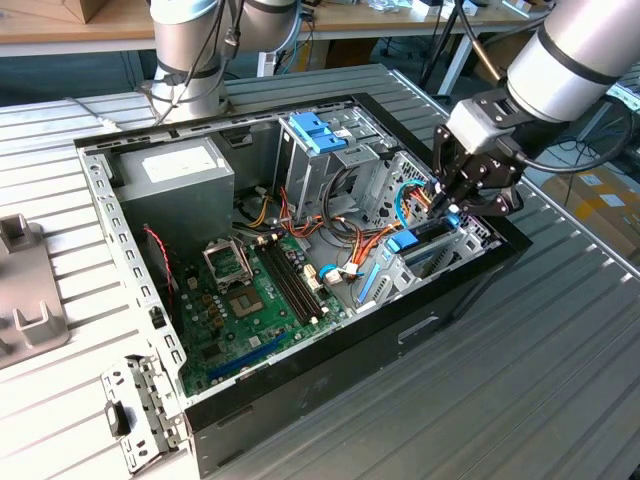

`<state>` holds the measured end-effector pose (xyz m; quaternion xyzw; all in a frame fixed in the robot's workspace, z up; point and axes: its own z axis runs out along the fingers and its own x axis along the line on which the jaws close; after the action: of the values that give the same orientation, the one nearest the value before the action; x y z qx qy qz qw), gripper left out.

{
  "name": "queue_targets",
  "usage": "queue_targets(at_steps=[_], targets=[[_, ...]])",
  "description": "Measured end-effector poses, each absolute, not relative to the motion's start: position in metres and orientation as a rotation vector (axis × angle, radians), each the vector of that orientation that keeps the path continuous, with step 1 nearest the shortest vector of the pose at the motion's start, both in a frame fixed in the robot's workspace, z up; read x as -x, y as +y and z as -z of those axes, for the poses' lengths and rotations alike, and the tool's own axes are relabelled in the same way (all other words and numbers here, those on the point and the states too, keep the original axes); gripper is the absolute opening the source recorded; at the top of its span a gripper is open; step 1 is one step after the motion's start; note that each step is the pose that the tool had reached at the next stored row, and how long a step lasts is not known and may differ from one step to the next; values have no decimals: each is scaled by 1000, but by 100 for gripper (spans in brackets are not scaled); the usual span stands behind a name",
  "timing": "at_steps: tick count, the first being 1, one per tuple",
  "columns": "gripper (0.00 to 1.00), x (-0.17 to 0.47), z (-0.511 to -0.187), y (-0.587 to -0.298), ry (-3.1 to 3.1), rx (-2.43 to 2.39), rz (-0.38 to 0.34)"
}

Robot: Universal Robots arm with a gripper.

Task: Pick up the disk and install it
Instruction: 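Insert the disk into the insertion slot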

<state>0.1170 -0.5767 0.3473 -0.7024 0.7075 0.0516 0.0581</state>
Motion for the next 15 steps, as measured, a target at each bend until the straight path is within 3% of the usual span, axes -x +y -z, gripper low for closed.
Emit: queue_targets(at_steps=[15], targets=[[17,-114,-342,-583,2142,2127,-160]])
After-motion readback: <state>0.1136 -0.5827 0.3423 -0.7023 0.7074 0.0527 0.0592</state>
